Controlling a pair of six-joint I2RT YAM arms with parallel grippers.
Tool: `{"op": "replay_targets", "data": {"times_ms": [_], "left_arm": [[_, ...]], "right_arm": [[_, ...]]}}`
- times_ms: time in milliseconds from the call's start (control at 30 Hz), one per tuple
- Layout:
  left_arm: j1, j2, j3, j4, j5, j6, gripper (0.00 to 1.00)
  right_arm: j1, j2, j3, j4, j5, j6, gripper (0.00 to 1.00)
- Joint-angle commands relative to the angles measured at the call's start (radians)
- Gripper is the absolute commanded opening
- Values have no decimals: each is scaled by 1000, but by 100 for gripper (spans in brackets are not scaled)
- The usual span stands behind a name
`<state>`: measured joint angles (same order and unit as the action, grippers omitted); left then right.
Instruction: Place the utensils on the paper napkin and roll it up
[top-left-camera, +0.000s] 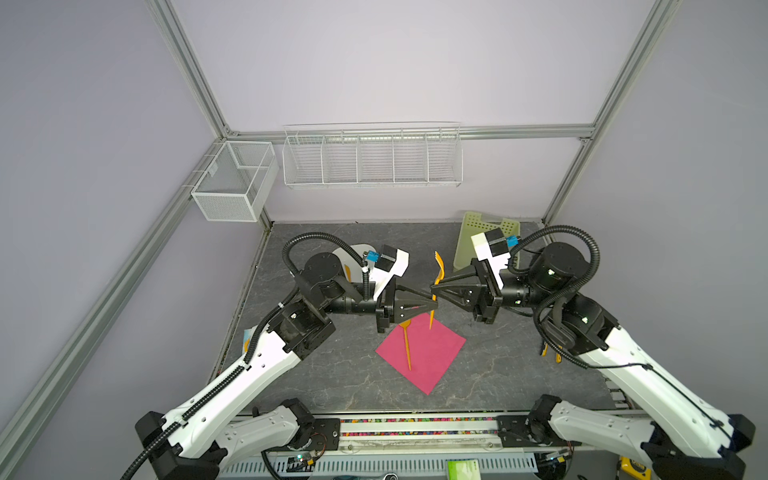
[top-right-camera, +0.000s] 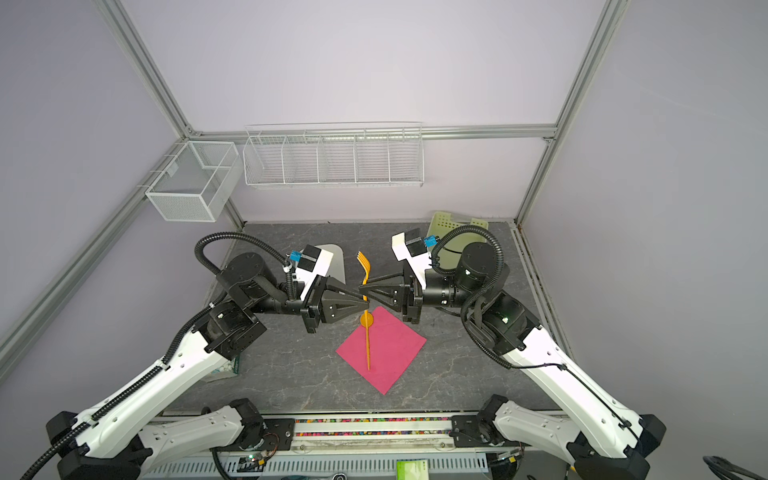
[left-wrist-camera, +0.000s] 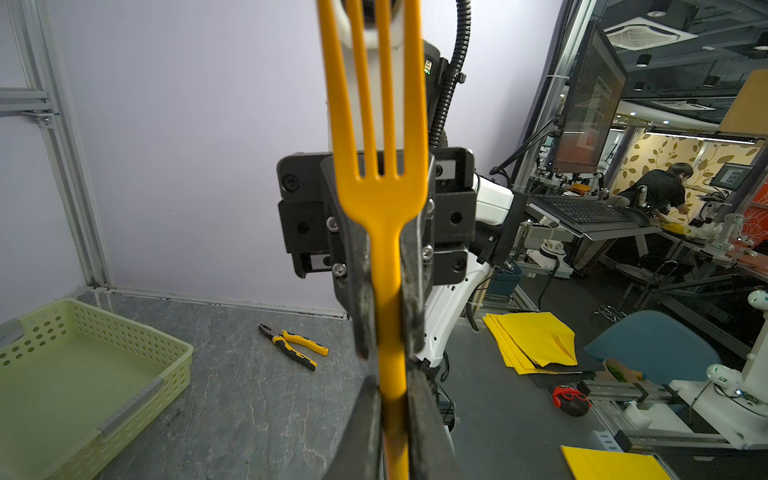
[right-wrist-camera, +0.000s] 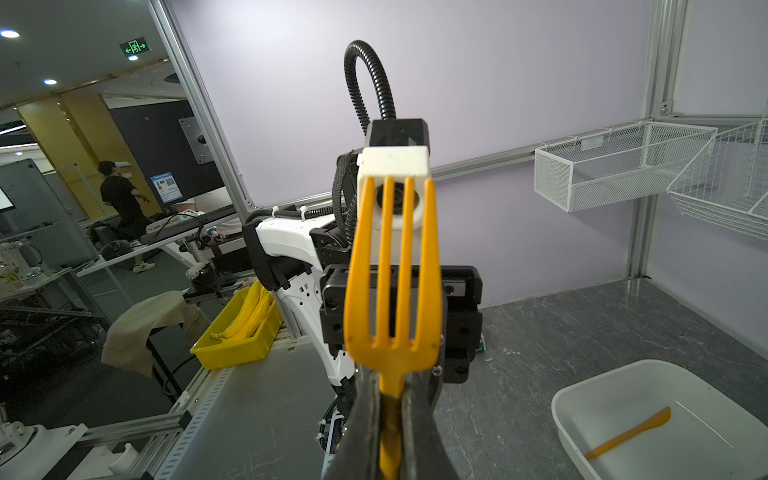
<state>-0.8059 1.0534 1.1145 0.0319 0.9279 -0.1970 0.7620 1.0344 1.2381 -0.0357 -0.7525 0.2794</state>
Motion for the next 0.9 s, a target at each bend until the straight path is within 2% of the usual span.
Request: {"op": "replay_targets", "data": {"times_ms": [0, 433, 667, 867], "left_arm": [[-7, -7, 33, 17, 2, 21, 13], [-7, -17, 34, 25, -12, 18, 16], [-6, -17, 34, 25, -29, 19, 15], [-6, -16, 38, 19, -34, 24, 10]], "right_arm": [[6, 3, 15, 12, 7, -10, 7], [6, 0, 20, -12, 35, -22, 7], [5, -4, 20, -22, 39, -24, 7], [5, -5, 18, -23, 40, -24, 7]]}}
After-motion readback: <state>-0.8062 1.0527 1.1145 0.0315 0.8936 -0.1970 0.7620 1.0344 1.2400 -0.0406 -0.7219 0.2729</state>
